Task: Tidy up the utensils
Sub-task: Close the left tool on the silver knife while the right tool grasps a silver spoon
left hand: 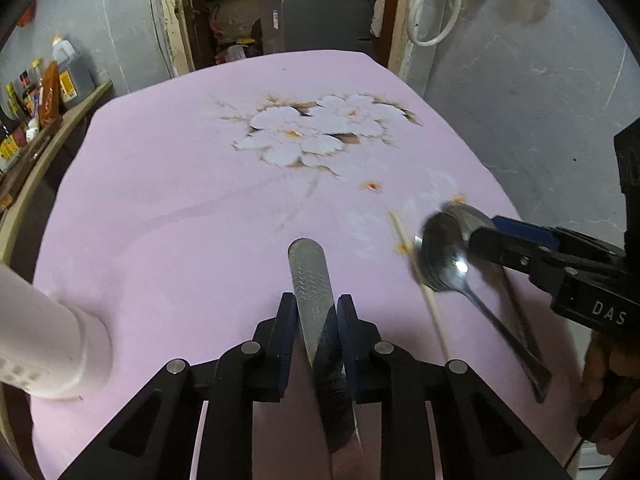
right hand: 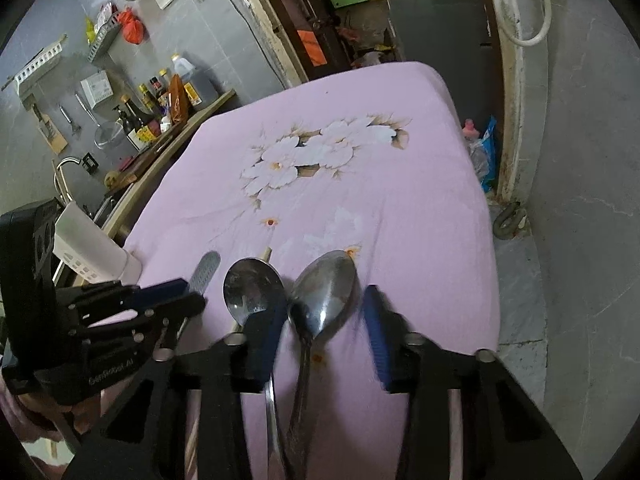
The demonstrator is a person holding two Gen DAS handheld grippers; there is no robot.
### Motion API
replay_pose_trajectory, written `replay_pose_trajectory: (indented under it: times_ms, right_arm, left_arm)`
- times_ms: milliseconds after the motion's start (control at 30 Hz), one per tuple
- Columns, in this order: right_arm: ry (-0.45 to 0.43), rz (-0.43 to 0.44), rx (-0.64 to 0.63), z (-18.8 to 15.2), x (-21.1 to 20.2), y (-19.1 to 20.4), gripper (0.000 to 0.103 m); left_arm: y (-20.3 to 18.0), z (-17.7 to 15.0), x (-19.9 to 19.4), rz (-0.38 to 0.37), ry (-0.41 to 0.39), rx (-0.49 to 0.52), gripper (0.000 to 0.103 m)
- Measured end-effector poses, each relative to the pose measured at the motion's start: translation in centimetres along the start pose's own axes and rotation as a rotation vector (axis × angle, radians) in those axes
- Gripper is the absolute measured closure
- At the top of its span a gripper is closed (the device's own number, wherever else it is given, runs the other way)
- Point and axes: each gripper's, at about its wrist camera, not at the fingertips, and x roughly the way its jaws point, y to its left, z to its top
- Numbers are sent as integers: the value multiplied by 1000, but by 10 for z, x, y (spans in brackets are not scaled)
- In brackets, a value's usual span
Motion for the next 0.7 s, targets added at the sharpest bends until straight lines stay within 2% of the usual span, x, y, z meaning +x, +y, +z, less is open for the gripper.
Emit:
replay_pose_trajectory:
  times_ms: [67, 200, 300, 500, 700]
  right_arm:
    - [6, 21, 9, 1, 1, 1, 84]
    - [9, 44, 16, -1, 0, 2, 89]
    - [4, 51, 8, -2, -1, 7, 94]
    - [8, 61, 4, 1, 2, 9, 95]
    - [19, 91, 42, 5, 2, 2, 95]
  left_arm:
    - [7, 3, 1, -3, -8, -12, 83]
    - [19, 7, 2, -39, 5, -50, 83]
    - [23, 6, 1, -24, 23, -57, 82]
    - [25, 5, 1, -27, 87, -30, 81]
    - [29, 7, 2, -46, 111, -72, 83]
